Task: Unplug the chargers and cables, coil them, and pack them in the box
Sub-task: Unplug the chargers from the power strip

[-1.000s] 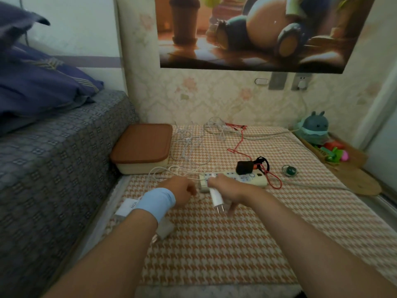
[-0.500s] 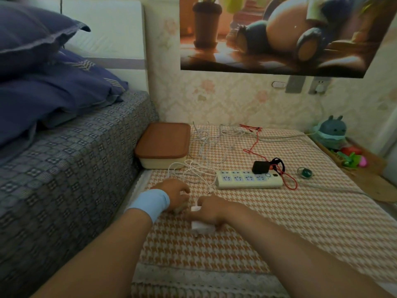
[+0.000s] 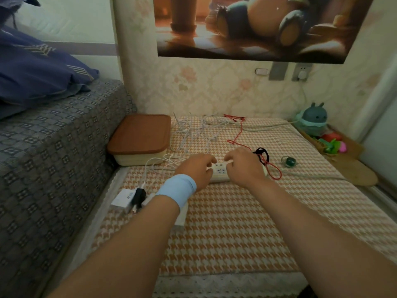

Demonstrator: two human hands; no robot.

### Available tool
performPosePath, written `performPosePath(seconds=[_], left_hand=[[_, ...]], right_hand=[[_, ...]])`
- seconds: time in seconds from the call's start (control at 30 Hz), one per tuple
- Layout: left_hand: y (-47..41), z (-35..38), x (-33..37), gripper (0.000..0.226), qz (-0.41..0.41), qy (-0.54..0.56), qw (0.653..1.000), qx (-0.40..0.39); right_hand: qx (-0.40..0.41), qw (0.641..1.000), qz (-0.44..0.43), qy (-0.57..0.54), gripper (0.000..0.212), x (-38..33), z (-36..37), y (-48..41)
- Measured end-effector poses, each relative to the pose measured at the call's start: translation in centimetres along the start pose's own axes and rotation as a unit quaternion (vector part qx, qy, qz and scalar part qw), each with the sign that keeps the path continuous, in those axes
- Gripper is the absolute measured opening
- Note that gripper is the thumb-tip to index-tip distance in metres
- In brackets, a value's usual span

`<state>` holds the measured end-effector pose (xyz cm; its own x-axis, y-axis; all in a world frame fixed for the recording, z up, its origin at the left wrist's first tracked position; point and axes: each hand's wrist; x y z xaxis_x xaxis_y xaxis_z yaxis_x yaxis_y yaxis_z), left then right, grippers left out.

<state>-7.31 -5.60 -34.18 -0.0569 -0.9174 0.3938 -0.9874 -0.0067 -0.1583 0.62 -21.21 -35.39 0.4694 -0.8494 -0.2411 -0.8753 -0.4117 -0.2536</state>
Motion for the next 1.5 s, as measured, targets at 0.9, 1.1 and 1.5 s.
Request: performPosePath(seconds=[0.9, 1.1, 1.5], left_hand=[[-9.4, 10.2, 0.0, 0.052, 0.007, -0.042, 0.999, -0.020], [-9.3, 9.8, 0.4, 0.056, -0.001, -0.051, 0.998, -0.043], [-9.4, 7.7, 0.6, 0.071, -0.038, 0.084, 0.992, -0.082]], right_hand=[[0.117, 0.988, -0.098, 0.003, 0.031, 8.1, 6.4, -8.1], [0.192, 0.975, -0.109, 0.029, 0.024, 7.4, 5.9, -7.3], [0.037, 0.986, -0.099, -0.132, 0.024, 5.5, 1.6, -6.9]])
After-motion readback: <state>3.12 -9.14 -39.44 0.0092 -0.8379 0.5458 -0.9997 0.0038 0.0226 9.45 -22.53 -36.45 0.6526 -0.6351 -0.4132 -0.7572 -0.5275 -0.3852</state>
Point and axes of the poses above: each hand's wrist, its own y-axis away from the middle knuckle, its own z-axis out of the palm, x = y × z, and after that the axes turned 3 degrees about z, right-handed
